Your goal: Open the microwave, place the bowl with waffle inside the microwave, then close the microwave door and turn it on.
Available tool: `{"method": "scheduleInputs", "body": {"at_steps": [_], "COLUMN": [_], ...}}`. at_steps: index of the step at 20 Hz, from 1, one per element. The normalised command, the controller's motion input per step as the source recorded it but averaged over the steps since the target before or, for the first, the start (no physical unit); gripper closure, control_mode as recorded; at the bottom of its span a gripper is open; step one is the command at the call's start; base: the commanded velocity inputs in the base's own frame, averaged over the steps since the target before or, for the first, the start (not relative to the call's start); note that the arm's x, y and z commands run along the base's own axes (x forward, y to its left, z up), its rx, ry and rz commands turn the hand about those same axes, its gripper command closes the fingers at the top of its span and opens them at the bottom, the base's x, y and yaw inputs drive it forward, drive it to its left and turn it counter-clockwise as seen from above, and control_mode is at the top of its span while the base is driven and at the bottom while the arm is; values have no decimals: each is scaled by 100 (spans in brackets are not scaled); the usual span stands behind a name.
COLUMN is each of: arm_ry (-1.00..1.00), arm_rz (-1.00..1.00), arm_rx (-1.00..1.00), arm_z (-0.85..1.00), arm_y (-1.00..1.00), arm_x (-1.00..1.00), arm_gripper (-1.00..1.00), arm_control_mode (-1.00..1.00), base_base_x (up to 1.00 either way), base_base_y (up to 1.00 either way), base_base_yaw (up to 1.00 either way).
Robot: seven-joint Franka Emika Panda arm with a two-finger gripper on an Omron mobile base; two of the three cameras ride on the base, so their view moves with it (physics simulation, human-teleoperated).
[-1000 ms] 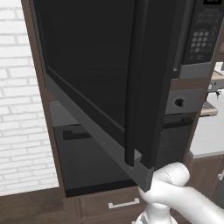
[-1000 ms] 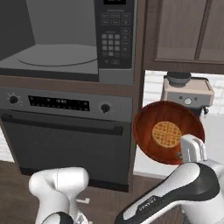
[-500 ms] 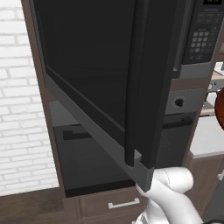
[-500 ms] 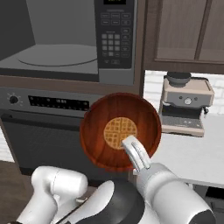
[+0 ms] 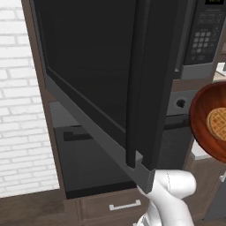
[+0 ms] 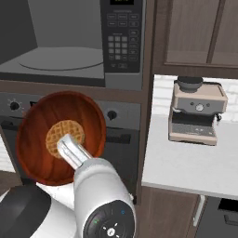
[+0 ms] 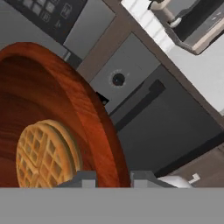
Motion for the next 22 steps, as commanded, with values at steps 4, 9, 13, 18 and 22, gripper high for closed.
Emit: {"method": "scheduleInputs", "body": {"at_steps": [4,9,13,18,22], "arm_ry": [0,1,3,11,23], "arm_rz": [3,-3,-13,-22,-16], "arm_rx": [-15,-7,-1,10,39], "arm_z": [49,45,54,45,14], "arm_y": [100,100,100,99,32], "arm_x": [-6,2,7,26,35], "arm_gripper": [100,100,100,100,100], "arm_control_mode": [-100,-100,-100,-100,-100], "base_base_x": [0,0,0,0,0], "base_base_y": [0,0,0,0,0], "base_base_yaw": [0,0,0,0,0]}}
